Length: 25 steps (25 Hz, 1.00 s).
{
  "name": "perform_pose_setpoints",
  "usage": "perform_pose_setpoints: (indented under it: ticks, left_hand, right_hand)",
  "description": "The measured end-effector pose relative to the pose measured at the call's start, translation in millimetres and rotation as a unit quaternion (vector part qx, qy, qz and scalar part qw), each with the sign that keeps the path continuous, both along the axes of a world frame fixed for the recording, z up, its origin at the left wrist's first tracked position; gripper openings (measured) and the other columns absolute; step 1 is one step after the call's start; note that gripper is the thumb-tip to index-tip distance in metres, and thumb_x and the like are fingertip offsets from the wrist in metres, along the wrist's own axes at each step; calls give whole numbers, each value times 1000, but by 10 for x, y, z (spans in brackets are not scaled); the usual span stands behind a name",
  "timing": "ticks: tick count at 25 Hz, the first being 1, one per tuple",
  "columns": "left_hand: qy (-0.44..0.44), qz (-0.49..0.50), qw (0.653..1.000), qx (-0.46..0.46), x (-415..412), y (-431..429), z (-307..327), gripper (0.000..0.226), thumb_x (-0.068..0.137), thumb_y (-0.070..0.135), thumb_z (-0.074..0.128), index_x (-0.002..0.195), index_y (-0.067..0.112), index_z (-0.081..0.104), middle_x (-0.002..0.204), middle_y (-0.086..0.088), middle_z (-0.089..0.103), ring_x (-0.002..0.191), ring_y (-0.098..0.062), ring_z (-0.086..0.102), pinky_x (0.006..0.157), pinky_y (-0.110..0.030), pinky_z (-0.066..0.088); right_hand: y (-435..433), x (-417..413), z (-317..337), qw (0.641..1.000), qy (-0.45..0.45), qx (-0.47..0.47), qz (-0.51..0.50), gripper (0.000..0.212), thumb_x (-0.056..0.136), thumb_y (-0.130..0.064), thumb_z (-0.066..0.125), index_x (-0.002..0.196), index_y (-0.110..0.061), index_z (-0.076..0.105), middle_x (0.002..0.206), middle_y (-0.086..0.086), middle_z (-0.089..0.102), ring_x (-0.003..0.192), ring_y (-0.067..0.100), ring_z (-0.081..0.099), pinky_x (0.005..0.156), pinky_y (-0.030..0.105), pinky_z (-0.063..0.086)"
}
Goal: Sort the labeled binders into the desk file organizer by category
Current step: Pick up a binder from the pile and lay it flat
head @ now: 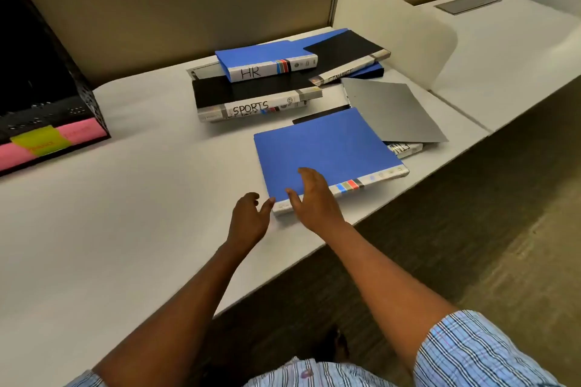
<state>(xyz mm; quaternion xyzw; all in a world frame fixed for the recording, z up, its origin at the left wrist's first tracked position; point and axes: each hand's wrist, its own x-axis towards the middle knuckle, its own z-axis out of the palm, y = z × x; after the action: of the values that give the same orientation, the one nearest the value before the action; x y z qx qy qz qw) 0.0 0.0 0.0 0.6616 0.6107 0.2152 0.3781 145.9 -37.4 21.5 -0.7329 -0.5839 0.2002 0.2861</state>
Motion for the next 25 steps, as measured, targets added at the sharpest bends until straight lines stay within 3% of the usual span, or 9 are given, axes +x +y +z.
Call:
perform_pose_setpoints:
  ticks: [6, 9, 12, 15, 18, 22, 25]
  left_hand:
    - [-7, 122, 989, -86, 560, 16, 77, 56, 90, 50, 51, 112, -2, 54, 110, -19, 62, 100, -36, 60, 80, -40, 49]
    - [-25, 172, 978, -115, 673, 35, 107, 61, 90, 52, 51, 111, -5, 53, 111, -25, 61, 100, -40, 60, 71, -38, 47]
    - [-33, 203, 970, -130, 738, 51, 125, 59, 90, 50, 53, 114, -4, 52, 113, -21, 59, 91, -32, 57, 79, -39, 50]
    - [-50, 245, 957, -149, 761, 94, 132, 60, 90, 45, 56, 122, -4, 48, 114, -17, 55, 87, -27, 54, 81, -40, 51]
    - [-123, 291, 931, -184, 792, 128, 191, 59, 89, 38, 62, 129, -2, 44, 123, -18, 52, 103, -34, 56, 76, -42, 50]
    - [-156, 298, 920, -202, 757, 112, 316, 44, 87, 31, 66, 113, -1, 51, 108, -16, 54, 88, -30, 54, 73, -43, 52]
    - [-213, 320, 899, -211, 613, 77, 460, 33, 80, 23, 75, 98, 1, 58, 99, -14, 61, 75, -25, 60, 62, -38, 55]
  right_hand:
    - [-43, 1039, 54, 998, 5, 49, -38, 51, 94, -23, 58, 137, -1, 42, 139, 17, 45, 131, 30, 40, 108, 38, 36]
    - [-15, 1434, 98, 995, 20, 77, -61, 48, 93, -21, 60, 134, -1, 45, 136, 17, 48, 128, 30, 43, 105, 38, 39]
    - [21, 1781, 135, 986, 31, 94, -135, 45, 91, -22, 63, 128, 0, 49, 129, 18, 51, 122, 32, 47, 100, 42, 44]
    - [-22, 2052, 95, 976, 16, 23, -216, 50, 89, -29, 64, 125, 1, 47, 126, 20, 50, 117, 37, 48, 94, 46, 47]
    - [-26, 2143, 56, 973, 94, -85, -195, 55, 91, -37, 60, 126, 1, 41, 126, 22, 50, 113, 38, 52, 90, 44, 48]
    - [51, 2151, 60, 968, 129, -110, -188, 55, 92, -43, 58, 121, 2, 49, 120, 20, 56, 104, 36, 58, 86, 43, 51]
    - [135, 2137, 154, 963, 158, -87, -202, 48, 93, -41, 55, 114, 2, 55, 113, 19, 61, 98, 33, 61, 74, 36, 50]
